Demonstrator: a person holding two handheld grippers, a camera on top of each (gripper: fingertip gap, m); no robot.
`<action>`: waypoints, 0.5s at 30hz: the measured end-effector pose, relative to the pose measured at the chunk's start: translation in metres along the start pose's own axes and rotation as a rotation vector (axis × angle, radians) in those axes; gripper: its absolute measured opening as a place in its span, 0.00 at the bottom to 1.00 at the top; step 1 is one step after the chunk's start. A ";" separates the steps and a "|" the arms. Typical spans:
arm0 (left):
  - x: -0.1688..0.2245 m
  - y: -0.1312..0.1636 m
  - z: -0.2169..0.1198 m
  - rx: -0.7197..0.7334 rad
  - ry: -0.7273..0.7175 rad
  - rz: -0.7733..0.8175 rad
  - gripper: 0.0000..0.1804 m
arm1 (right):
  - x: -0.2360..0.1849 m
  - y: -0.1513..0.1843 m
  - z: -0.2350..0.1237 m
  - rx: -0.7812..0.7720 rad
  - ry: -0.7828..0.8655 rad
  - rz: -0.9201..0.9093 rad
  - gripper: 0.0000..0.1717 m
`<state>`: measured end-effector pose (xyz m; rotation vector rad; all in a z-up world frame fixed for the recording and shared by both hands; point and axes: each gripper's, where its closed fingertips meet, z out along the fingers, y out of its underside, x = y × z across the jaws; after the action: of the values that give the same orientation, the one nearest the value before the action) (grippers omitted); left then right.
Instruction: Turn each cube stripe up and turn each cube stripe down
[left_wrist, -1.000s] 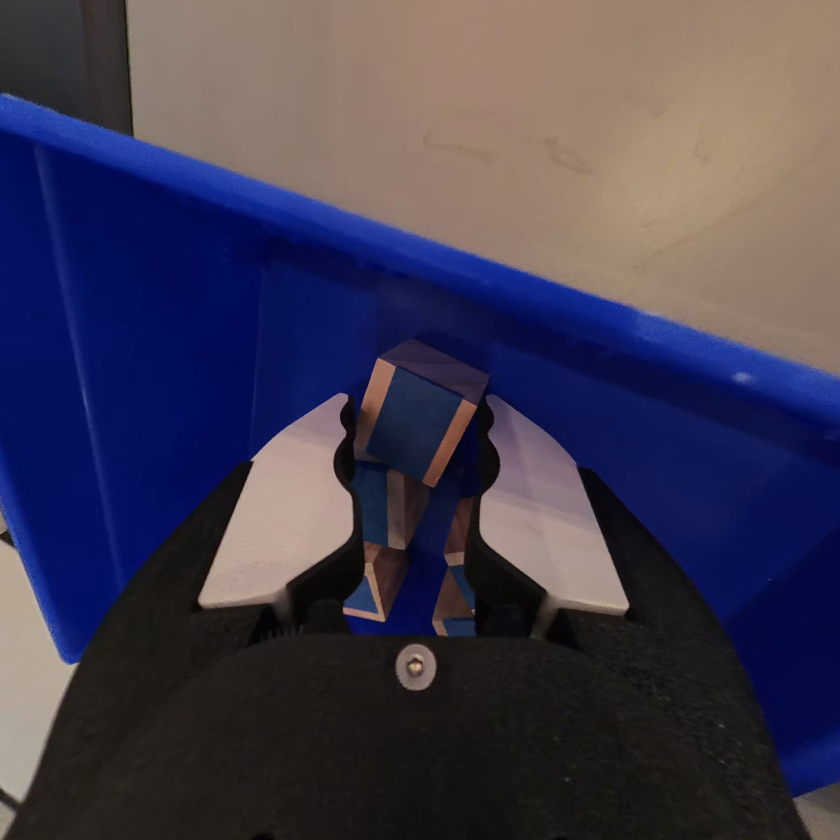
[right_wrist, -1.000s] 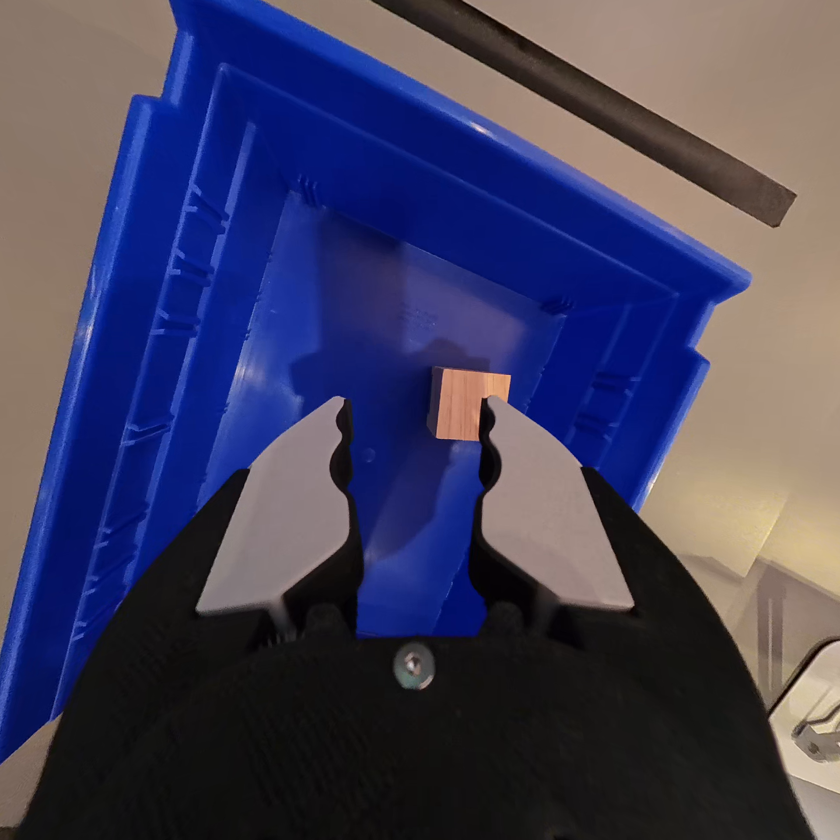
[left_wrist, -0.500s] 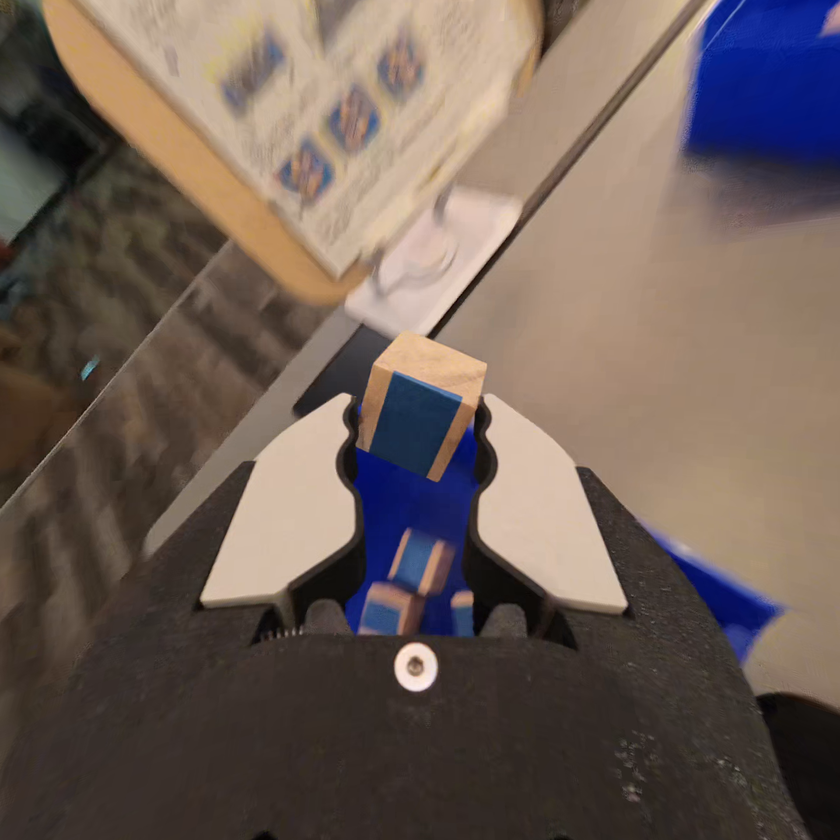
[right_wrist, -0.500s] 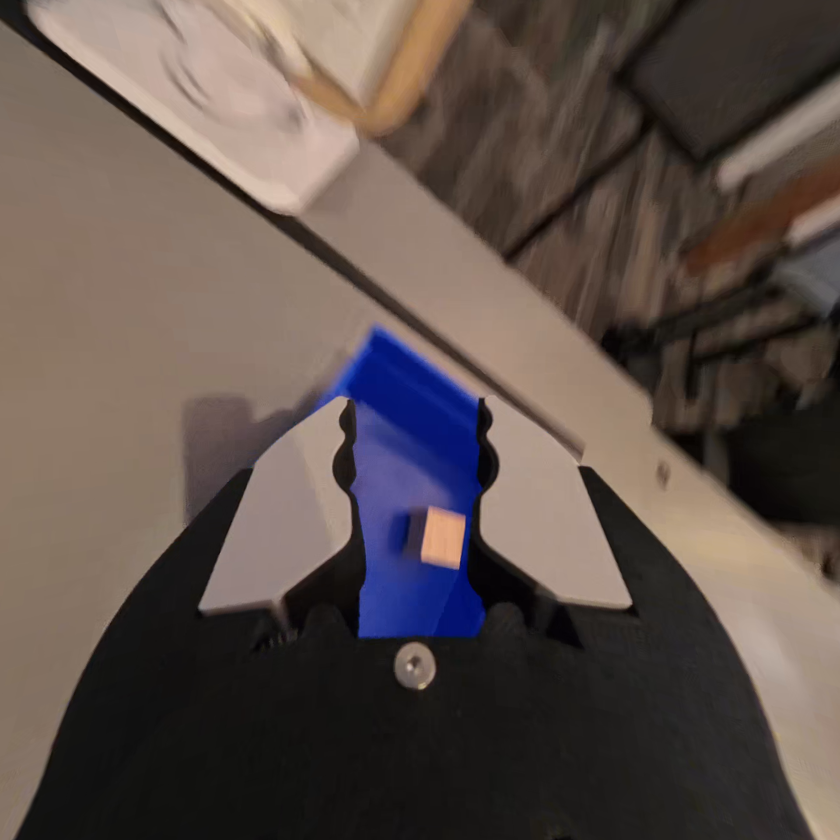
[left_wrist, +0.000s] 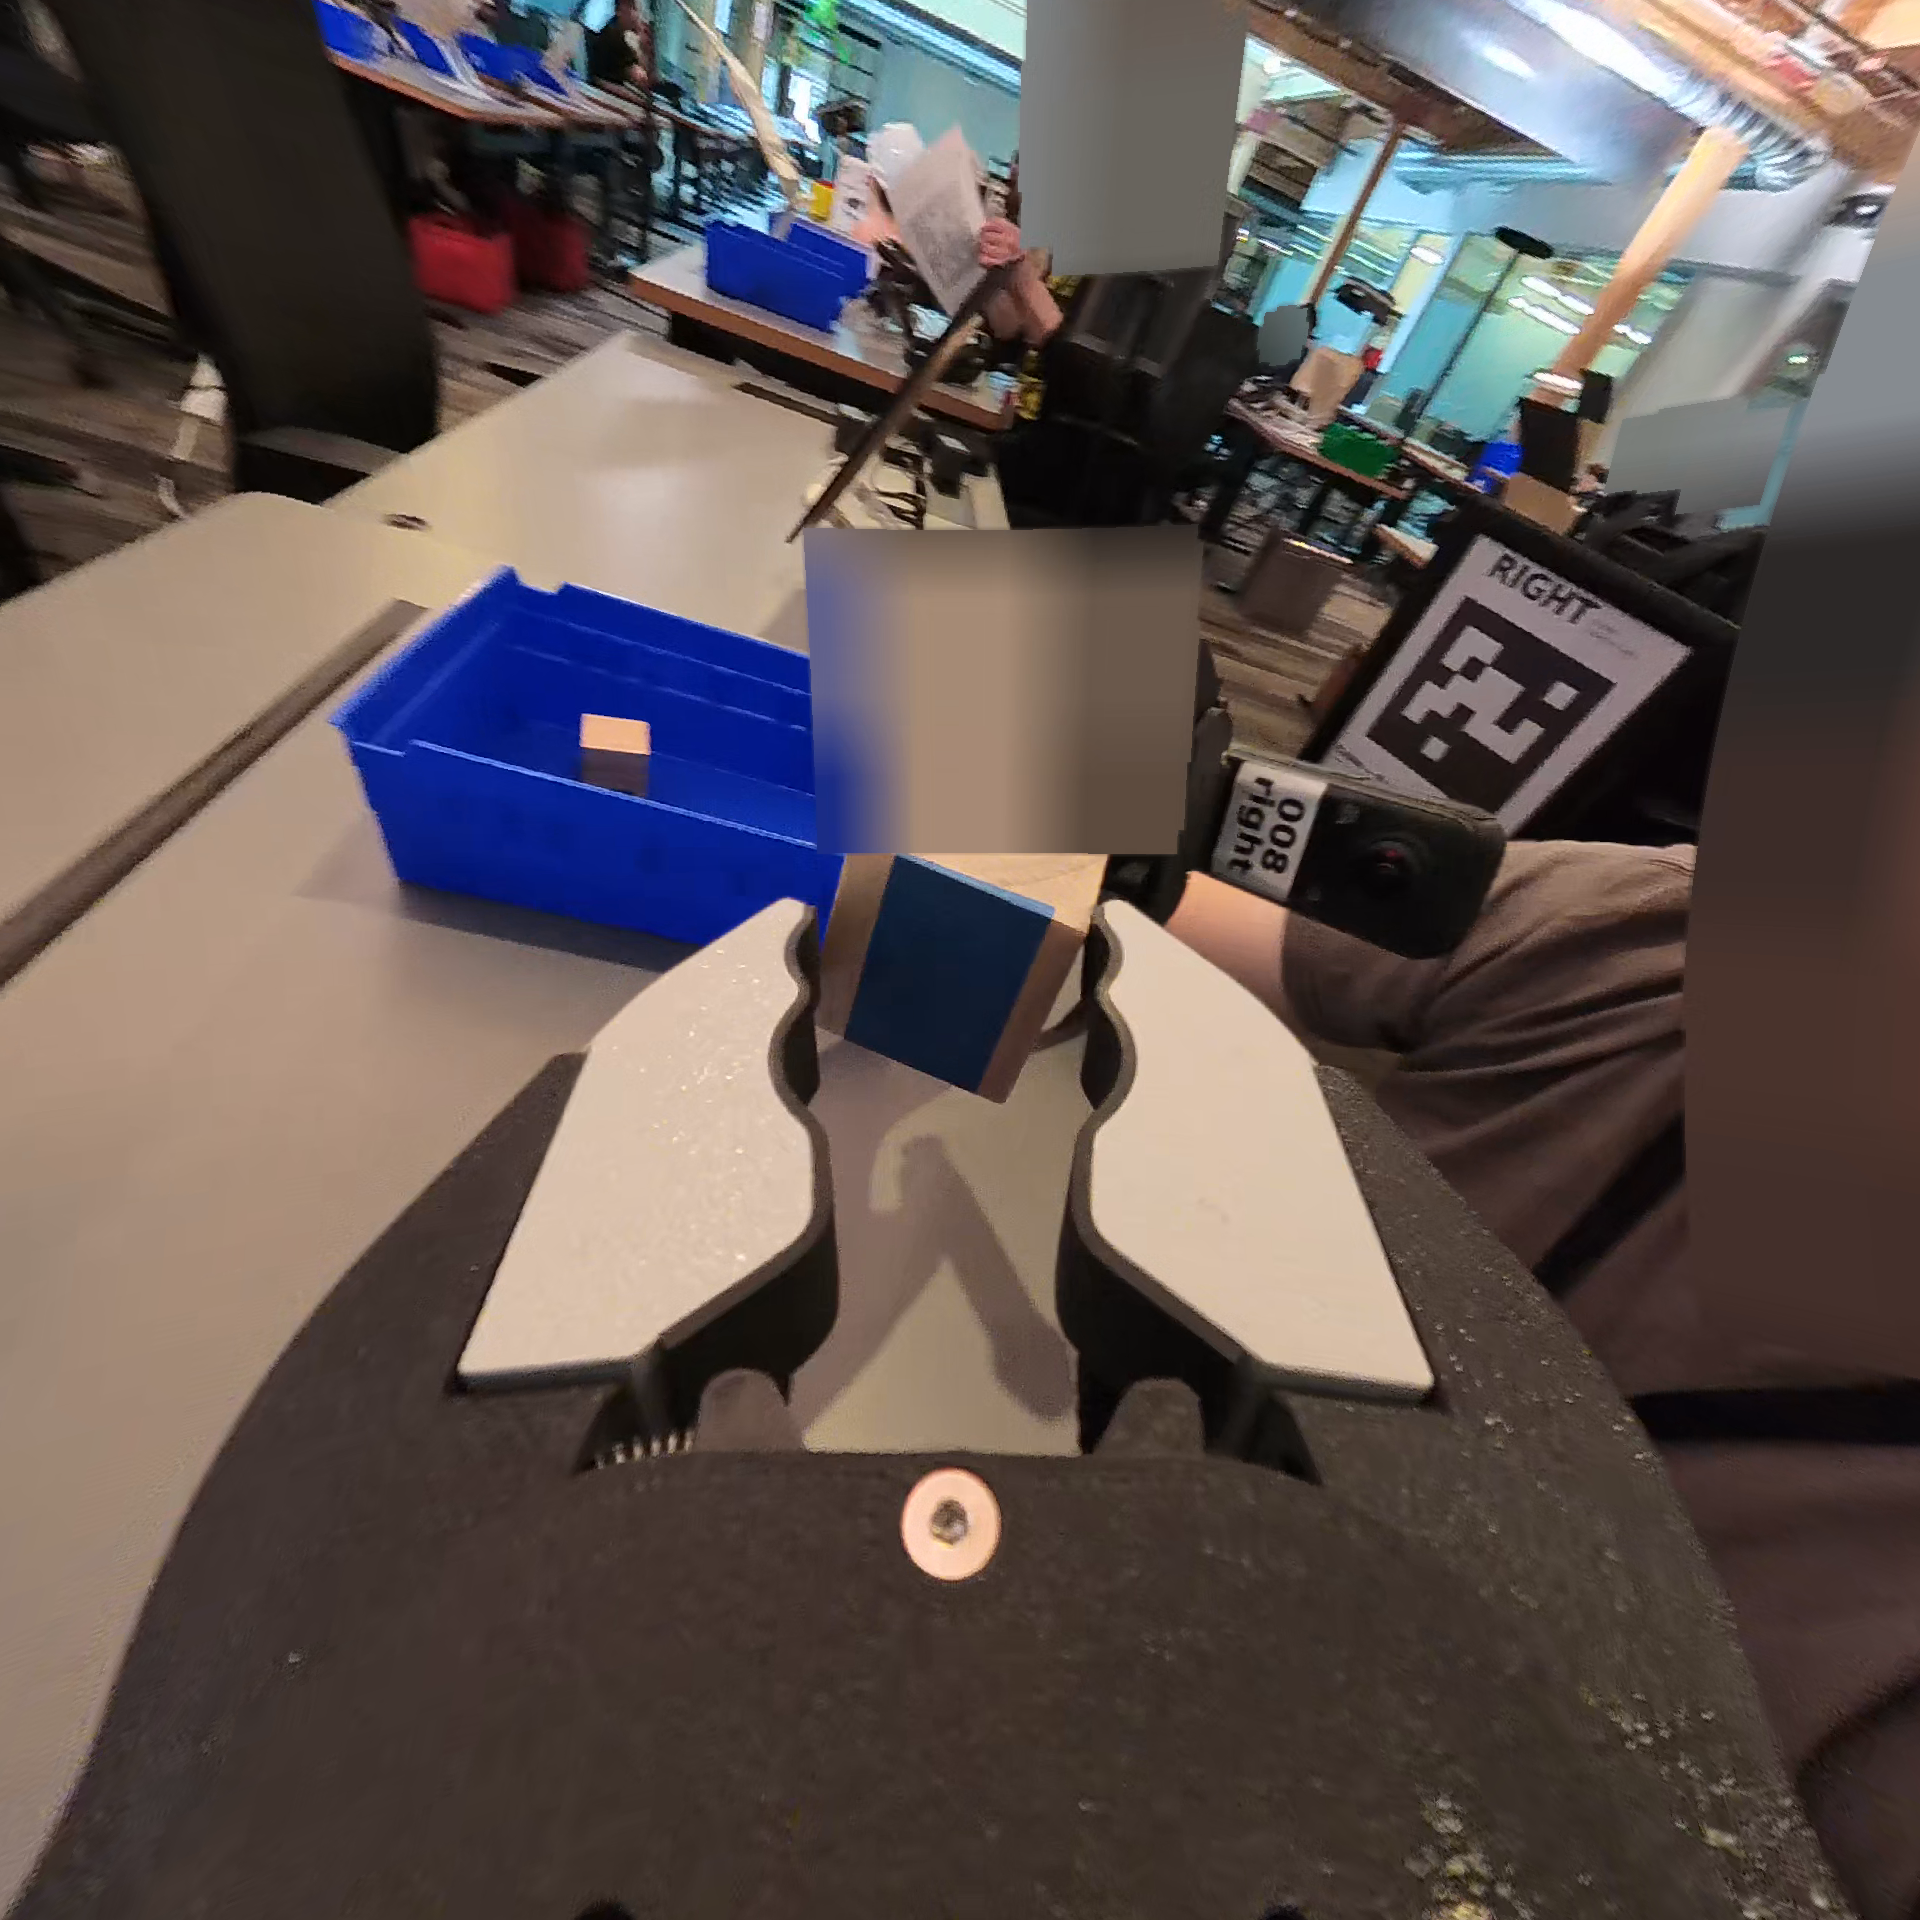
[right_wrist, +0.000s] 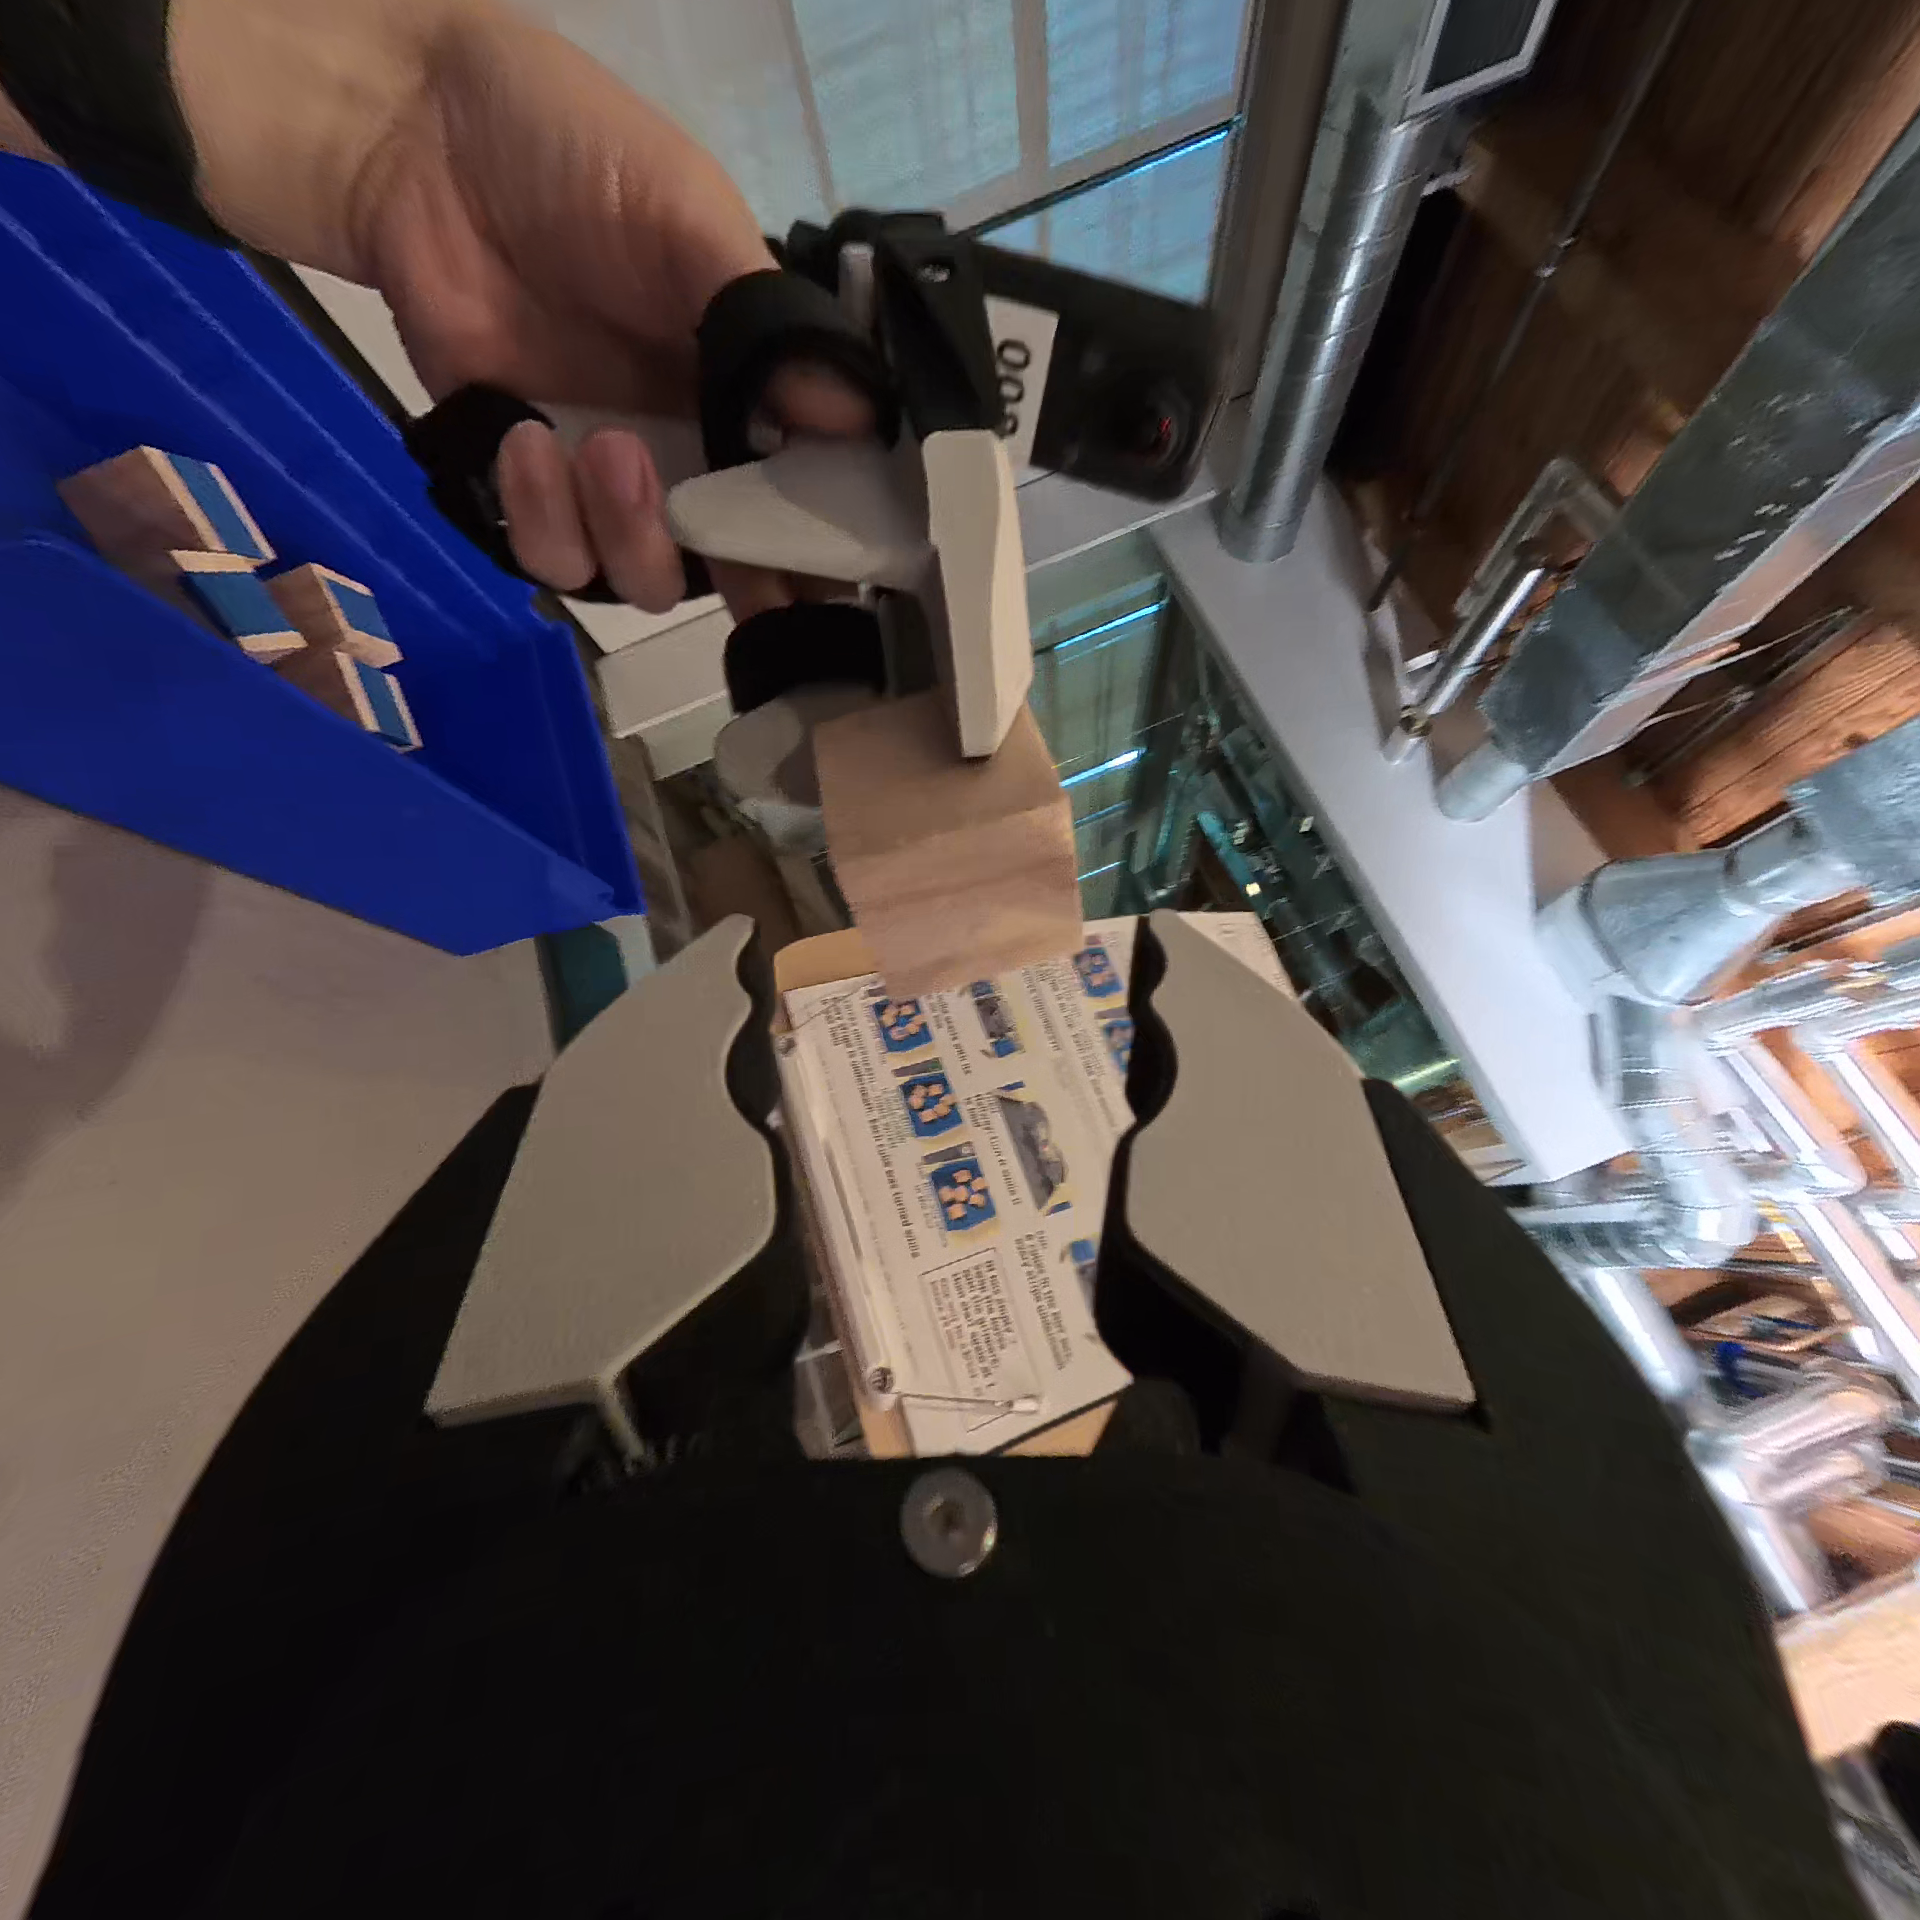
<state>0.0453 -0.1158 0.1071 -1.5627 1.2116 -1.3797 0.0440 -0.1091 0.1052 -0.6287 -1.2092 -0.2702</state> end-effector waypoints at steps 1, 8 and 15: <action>0.002 0.002 0.004 -0.005 0.015 -0.004 0.27 | -0.001 -0.001 -0.001 0.008 -0.003 -0.018 0.35; -0.002 0.004 0.008 -0.005 0.027 -0.014 0.29 | 0.002 0.003 -0.007 0.010 -0.069 -0.006 0.26; -0.012 -0.014 -0.033 0.070 -0.158 0.137 0.30 | 0.059 0.173 -0.076 -0.668 -0.259 0.719 0.26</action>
<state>0.0157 -0.0974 0.1225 -1.4820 1.1408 -1.1758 0.2131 -0.0065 0.0911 -1.6691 -1.0468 0.0317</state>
